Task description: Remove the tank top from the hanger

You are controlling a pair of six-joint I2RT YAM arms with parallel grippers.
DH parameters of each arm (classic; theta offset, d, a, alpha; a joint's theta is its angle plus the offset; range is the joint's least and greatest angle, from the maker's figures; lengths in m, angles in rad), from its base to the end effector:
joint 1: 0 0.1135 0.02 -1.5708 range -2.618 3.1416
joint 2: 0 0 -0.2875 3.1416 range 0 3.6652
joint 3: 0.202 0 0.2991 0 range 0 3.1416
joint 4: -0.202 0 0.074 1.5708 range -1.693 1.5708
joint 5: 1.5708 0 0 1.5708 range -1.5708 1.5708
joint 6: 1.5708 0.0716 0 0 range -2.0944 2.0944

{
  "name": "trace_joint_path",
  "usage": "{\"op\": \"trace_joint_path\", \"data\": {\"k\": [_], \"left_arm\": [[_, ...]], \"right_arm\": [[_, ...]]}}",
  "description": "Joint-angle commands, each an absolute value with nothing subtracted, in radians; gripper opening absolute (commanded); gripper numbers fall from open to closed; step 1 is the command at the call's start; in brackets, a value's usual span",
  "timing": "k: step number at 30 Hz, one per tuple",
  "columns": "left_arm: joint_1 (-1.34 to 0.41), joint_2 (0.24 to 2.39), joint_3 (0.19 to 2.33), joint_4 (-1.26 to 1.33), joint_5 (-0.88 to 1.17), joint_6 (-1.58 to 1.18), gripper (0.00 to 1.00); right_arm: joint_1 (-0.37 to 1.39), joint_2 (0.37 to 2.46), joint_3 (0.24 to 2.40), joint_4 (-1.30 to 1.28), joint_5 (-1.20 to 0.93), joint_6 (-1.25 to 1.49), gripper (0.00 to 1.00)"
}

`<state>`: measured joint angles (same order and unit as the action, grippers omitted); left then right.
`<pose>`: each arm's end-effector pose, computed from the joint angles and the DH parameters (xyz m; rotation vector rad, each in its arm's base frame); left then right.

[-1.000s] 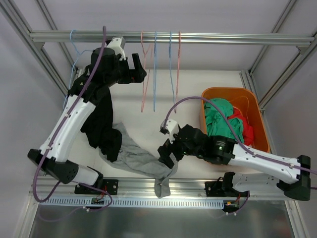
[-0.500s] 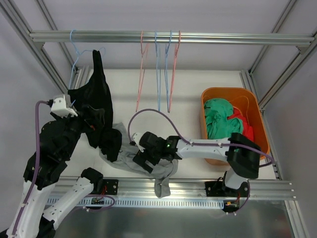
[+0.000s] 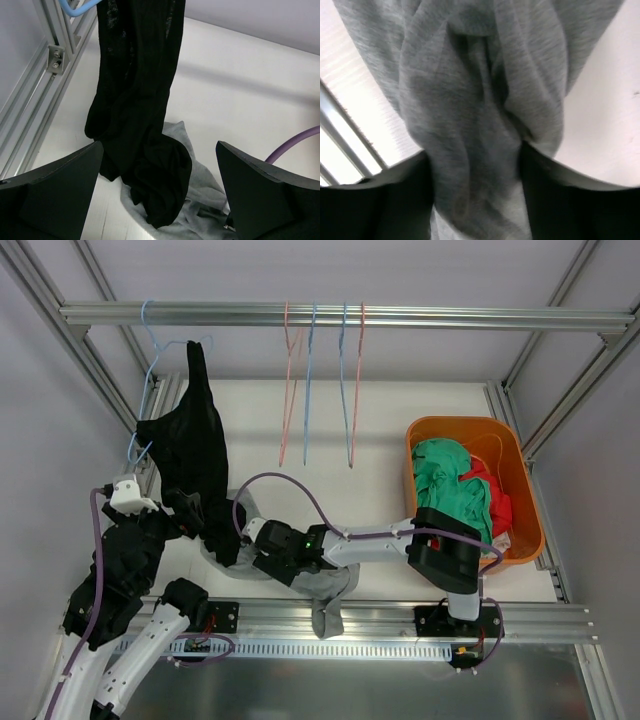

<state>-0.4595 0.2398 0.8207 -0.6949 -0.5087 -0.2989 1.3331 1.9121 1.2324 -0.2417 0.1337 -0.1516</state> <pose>0.0947 -0.0080 0.3772 -0.2459 1.6541 -0.1445 0.1198 0.4541 0.1315 -1.6555 1.8883 0.3311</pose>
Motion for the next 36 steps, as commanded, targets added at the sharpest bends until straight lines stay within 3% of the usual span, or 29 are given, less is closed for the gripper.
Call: {"op": "trace_joint_path", "data": {"k": [1, 2, 3, 4, 12, 23, 27, 36], "left_arm": [[-0.469, 0.253, 0.813, -0.673, -0.537, -0.287, 0.99], [-0.468, 0.256, 0.811, -0.672, -0.537, -0.285, 0.99], [-0.469, 0.258, 0.81, -0.672, -0.537, -0.282, 0.99], [-0.468, 0.256, 0.81, -0.673, -0.538, -0.281, 0.99], [-0.468, 0.209, 0.799, -0.67, -0.557, -0.288, 0.99], [-0.469, 0.167, 0.795, -0.67, -0.62, -0.308, 0.99], [-0.468, 0.163, 0.79, -0.67, -0.646, -0.318, 0.99], [-0.469, 0.156, 0.787, -0.67, -0.652, -0.318, 0.99]], "right_arm": [[1.353, 1.89, 1.215, -0.207, 0.254, -0.147, 0.51], [1.361, 1.869, 1.201, -0.195, 0.285, -0.15, 0.42], [1.368, 1.82, 1.174, -0.178, 0.291, -0.153, 0.18], [1.371, 1.789, 1.158, -0.17, 0.296, -0.152, 0.01], [1.373, 1.393, 1.043, -0.187, 0.324, -0.141, 0.0], [1.373, 0.984, 1.198, -0.385, 0.254, -0.227, 0.0], [1.374, 0.91, 1.326, -0.419, 0.163, -0.235, 0.0], [1.373, 0.974, 1.676, -0.655, 0.494, -0.409, 0.0]]}}
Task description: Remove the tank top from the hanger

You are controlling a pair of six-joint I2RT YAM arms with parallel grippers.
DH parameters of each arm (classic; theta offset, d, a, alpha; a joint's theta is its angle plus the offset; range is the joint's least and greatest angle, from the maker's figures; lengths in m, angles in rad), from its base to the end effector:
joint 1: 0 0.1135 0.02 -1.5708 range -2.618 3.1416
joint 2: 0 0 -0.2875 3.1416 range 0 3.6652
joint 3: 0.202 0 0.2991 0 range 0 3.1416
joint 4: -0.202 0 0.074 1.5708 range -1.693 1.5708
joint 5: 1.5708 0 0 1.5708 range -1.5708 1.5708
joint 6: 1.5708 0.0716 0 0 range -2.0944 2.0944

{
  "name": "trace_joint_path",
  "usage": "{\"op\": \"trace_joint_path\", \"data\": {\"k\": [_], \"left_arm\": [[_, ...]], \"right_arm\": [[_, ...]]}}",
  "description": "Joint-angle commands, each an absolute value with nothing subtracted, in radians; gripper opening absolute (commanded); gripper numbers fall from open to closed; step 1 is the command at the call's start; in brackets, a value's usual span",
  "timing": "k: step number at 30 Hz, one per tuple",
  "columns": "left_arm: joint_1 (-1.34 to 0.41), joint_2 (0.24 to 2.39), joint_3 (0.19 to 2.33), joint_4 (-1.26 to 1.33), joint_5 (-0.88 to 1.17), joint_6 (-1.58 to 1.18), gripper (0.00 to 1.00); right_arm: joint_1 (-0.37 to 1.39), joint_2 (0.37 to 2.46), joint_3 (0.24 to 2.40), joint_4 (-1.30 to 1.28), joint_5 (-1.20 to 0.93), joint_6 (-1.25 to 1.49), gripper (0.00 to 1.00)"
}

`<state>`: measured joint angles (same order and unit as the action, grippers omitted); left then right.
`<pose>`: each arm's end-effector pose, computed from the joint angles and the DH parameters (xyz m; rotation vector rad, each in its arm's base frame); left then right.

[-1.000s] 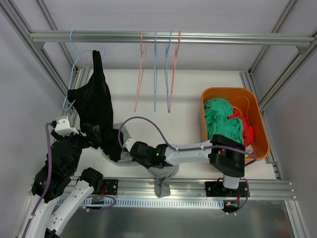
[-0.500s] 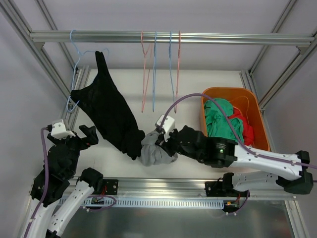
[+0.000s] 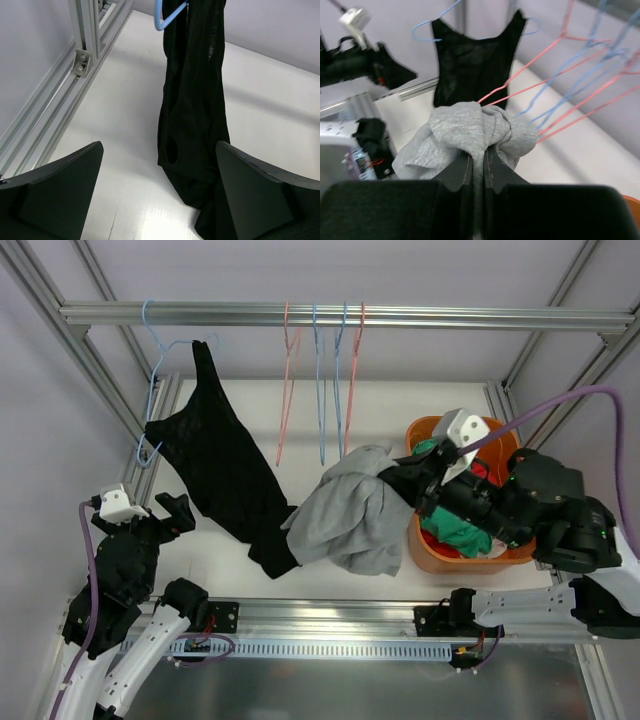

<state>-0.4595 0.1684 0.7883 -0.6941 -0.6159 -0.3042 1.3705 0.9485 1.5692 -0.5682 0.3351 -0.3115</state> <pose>0.0831 0.0050 0.3709 -0.3394 1.5962 -0.0795 0.0623 0.1887 0.5738 -0.9562 1.2205 0.5898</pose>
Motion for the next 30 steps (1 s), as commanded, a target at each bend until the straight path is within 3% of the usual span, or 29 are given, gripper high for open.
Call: {"op": "trace_joint_path", "data": {"k": [1, 8, 15, 20, 23, 30], "left_arm": [[-0.468, 0.156, 0.787, -0.672, -0.653, -0.318, 0.99], [-0.468, 0.134, 0.787, -0.672, -0.653, -0.314, 0.99], [-0.468, 0.121, 0.785, -0.672, -0.646, -0.314, 0.99], [-0.468, 0.133, 0.785, -0.67, -0.634, -0.314, 0.99], [-0.468, 0.137, 0.787, -0.673, -0.623, -0.307, 0.99], [-0.468, 0.147, 0.788, -0.67, -0.615, -0.308, 0.99]], "right_arm": [[1.373, 0.991, 1.704, -0.666, 0.584, -0.428, 0.0], [1.304, 1.017, 1.825, -0.67, 0.926, -0.529, 0.0], [1.11, 1.015, 1.774, -0.672, 0.96, -0.505, 0.0], [0.584, 1.083, 1.671, -0.753, 0.577, -0.298, 0.0], [0.386, 1.068, 1.565, -0.718, 0.43, -0.258, 0.0], [0.189, 1.114, 1.369, -0.624, 0.31, -0.241, 0.0]]}}
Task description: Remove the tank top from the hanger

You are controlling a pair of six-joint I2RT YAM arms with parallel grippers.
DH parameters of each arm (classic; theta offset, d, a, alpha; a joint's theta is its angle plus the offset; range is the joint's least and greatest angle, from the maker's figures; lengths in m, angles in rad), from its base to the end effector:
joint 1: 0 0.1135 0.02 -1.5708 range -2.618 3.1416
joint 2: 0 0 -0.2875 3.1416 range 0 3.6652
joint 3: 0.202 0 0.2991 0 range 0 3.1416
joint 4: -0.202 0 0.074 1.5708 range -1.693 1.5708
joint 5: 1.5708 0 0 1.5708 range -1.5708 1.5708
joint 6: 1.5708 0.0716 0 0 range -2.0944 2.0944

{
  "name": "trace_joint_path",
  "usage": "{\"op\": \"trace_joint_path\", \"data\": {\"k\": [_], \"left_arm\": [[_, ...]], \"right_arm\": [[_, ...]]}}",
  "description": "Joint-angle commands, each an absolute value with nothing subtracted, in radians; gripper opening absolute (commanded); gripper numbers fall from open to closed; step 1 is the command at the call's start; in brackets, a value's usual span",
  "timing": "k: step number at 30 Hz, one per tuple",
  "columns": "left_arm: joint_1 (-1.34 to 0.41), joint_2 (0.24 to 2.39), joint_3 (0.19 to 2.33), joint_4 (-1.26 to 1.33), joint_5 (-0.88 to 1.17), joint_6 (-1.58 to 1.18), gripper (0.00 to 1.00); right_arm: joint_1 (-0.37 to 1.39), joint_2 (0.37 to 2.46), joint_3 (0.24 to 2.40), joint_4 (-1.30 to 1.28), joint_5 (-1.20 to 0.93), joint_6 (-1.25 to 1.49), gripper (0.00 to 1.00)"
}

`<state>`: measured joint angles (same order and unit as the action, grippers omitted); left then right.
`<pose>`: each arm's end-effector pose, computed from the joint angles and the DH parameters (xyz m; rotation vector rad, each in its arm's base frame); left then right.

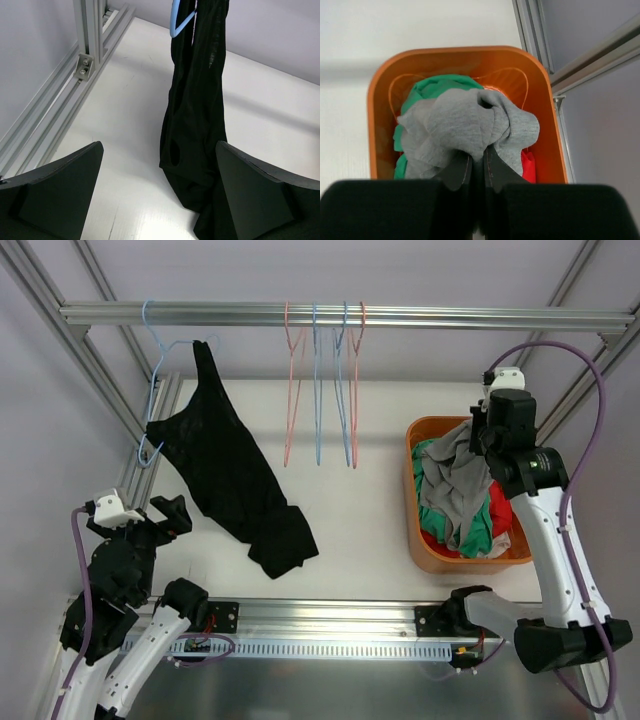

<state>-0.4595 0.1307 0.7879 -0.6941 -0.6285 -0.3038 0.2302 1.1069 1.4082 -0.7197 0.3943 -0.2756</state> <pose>0.0743 0.0102 0.3726 -0.3584 1.5607 -0.0876 0.2802 0.0374 0.4580 -0.2445 1.9640 -0.4209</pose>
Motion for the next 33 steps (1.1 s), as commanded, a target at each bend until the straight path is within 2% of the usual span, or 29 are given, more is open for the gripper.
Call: {"op": "trace_joint_path", "data": {"k": [1, 6, 11, 15, 17, 19, 21, 22, 24, 25, 29, 32, 33], "left_arm": [[-0.468, 0.15, 0.788, -0.672, -0.615, -0.31, 0.99], [-0.468, 0.158, 0.822, -0.672, -0.607, -0.322, 0.99], [-0.468, 0.227, 0.94, -0.68, -0.601, -0.293, 0.99], [-0.468, 0.435, 1.106, -0.75, -0.551, -0.29, 0.99], [-0.468, 0.52, 1.216, -0.782, -0.522, -0.288, 0.99], [-0.468, 0.627, 1.282, -0.807, -0.5, -0.284, 0.99], [-0.468, 0.696, 1.373, -0.807, -0.499, -0.265, 0.99], [-0.469, 0.716, 1.4, -0.808, -0.514, -0.259, 0.99], [-0.468, 0.773, 1.485, -0.808, -0.549, -0.233, 0.99], [-0.468, 0.799, 1.511, -0.808, -0.592, -0.201, 0.99], [-0.448, 0.925, 1.656, -0.808, -0.598, -0.138, 0.99], [-0.294, 1.017, 1.741, -0.821, -0.455, -0.123, 0.99], [-0.237, 1.057, 1.759, -0.828, -0.336, -0.12, 0.99]], "right_arm": [[0.158, 1.127, 1.341, -0.612, 0.302, -0.235, 0.0], [0.086, 1.303, 1.128, -0.509, 0.261, -0.111, 0.0], [0.049, 1.521, 1.063, -0.442, 0.233, -0.028, 0.0], [0.048, 1.594, 1.046, -0.428, 0.218, -0.012, 0.0], [0.048, 1.531, 1.043, -0.448, 0.239, -0.005, 0.17], [0.048, 1.421, 1.06, -0.469, 0.264, -0.008, 0.51], [0.048, 1.361, 1.126, -0.535, 0.287, -0.026, 0.59], [0.048, 1.336, 1.155, -0.566, 0.316, -0.035, 0.67], [0.049, 1.28, 1.235, -0.641, 0.343, -0.052, 0.78], [0.048, 1.263, 1.255, -0.678, 0.368, -0.064, 0.97], [0.048, 1.14, 1.302, -0.732, 0.368, -0.083, 0.99], [0.048, 1.056, 1.31, -0.755, 0.304, -0.081, 0.99], [0.048, 0.992, 1.302, -0.755, 0.226, -0.08, 0.99]]}}
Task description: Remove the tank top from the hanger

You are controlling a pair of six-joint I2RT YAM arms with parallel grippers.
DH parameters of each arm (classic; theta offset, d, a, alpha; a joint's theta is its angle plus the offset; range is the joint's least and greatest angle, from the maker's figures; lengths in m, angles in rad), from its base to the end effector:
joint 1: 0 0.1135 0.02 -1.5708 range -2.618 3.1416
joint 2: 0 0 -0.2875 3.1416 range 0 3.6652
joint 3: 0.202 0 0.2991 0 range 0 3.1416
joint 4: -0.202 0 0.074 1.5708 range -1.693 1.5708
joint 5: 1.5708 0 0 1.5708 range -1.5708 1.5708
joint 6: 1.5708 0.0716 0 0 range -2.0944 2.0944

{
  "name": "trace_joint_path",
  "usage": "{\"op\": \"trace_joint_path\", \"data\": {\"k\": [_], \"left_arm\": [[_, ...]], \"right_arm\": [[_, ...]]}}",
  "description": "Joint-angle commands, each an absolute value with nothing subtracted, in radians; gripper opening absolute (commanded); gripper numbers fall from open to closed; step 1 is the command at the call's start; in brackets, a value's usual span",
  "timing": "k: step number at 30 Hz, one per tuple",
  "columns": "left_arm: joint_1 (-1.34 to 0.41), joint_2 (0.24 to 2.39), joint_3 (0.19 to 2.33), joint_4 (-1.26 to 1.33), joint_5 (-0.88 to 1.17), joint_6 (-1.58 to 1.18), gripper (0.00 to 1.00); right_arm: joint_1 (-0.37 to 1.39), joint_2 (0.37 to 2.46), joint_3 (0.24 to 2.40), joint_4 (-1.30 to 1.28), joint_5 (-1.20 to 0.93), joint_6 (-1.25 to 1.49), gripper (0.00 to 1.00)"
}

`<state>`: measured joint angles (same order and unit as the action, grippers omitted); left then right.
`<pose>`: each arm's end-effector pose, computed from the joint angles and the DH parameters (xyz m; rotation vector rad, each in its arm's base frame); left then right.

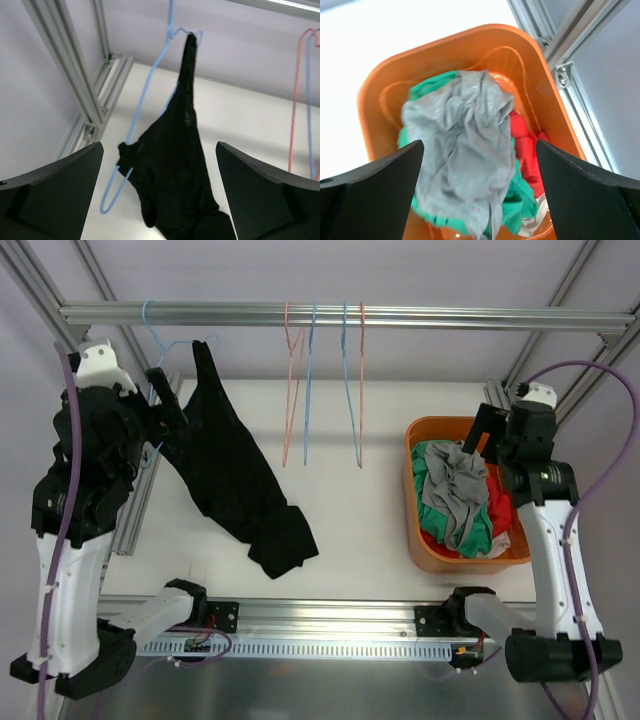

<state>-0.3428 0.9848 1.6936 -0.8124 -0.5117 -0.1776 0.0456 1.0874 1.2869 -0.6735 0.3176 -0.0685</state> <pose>0.1814 -0.0275 0.5752 -0.2465 1.6428 0.0337 0.2888 -0.0092 0.4201 0.0824 2.0342 -0.3386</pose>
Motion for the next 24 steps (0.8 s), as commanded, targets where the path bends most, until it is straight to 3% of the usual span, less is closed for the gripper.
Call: {"op": "trace_joint_path", "data": {"k": [1, 10, 12, 19, 20, 23, 24], "left_arm": [[-0.147, 1.081, 1.805, -0.844, -0.289, -0.117, 0.99], [0.081, 1.285, 1.88, -0.87, 0.164, 0.012, 0.99], [0.113, 1.348, 1.905, -0.868, 0.17, 0.023, 0.95], [0.144, 1.373, 1.931, -0.851, 0.209, 0.037, 0.65], [0.144, 1.374, 1.93, -0.85, 0.209, 0.04, 0.54], [0.146, 1.385, 1.925, -0.85, 0.19, 0.043, 0.37], [0.146, 1.385, 1.922, -0.848, 0.184, 0.04, 0.25]], "right_arm": [[0.048, 0.961, 1.298, -0.752, 0.178, -0.08, 1.0], [0.072, 0.747, 1.164, -0.594, -0.429, -0.005, 0.99], [0.098, 0.727, 1.117, -0.549, -0.491, -0.003, 1.0], [0.178, 0.71, 1.083, -0.538, -0.465, -0.018, 0.98], [0.181, 0.715, 1.081, -0.538, -0.463, -0.018, 0.98], [0.199, 0.716, 1.081, -0.538, -0.453, -0.021, 0.97], [0.209, 0.719, 1.083, -0.538, -0.446, -0.021, 0.96]]}}
